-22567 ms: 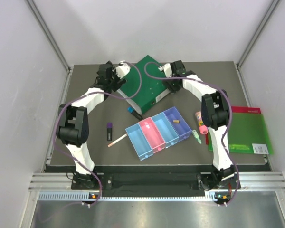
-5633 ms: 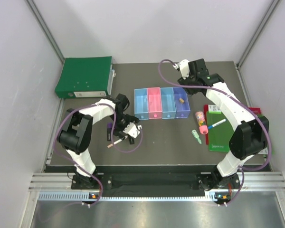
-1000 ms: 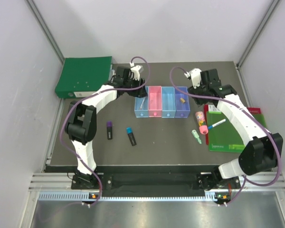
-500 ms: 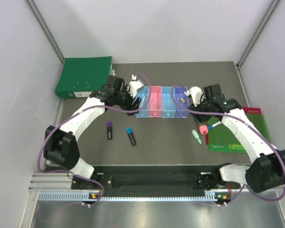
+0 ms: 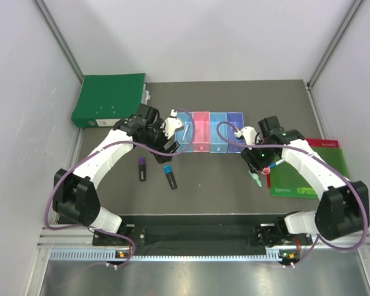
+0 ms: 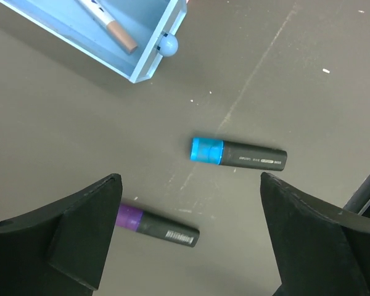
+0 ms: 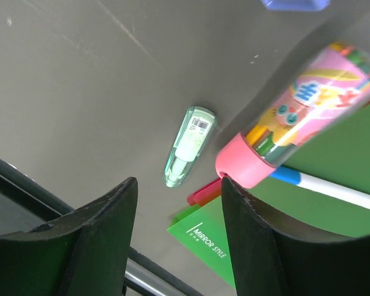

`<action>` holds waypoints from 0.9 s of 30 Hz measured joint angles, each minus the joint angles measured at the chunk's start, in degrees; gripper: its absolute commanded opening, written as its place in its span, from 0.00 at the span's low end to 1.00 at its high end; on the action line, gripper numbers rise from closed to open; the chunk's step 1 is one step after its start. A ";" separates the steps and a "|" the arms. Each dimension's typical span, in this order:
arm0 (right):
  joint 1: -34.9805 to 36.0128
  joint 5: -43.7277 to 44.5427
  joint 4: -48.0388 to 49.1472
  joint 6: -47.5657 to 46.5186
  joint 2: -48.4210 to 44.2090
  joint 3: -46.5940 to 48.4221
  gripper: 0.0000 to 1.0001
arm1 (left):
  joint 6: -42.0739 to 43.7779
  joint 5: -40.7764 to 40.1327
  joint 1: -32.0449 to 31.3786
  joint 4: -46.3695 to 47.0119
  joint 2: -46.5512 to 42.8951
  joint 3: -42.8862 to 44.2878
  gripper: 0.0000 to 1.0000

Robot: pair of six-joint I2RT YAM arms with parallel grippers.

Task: Sort the stationery into containers
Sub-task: Pick up the stationery from the center of the board.

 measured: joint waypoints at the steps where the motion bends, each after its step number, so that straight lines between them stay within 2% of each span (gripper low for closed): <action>1: 0.04 0.02 0.11 -0.20 1.27 -0.09 0.57 | 0.33 -0.20 0.00 -0.61 0.00 0.52 0.99; 11: 0.17 0.24 3.96 -0.81 10.05 -2.54 0.57 | 1.99 -2.47 0.00 -3.63 -0.26 4.57 0.99; 23: 0.26 1.11 8.98 -0.79 16.26 -3.43 0.51 | 2.23 -3.52 0.00 -4.55 -0.44 7.48 0.99; 26: 0.28 1.62 9.57 -0.74 17.20 -3.28 0.41 | 2.25 -3.58 0.00 -4.55 -0.44 7.89 0.99; 27: 0.28 1.81 9.70 -0.76 17.20 -3.28 0.33 | 2.25 -3.61 0.00 -4.55 -0.44 7.96 0.99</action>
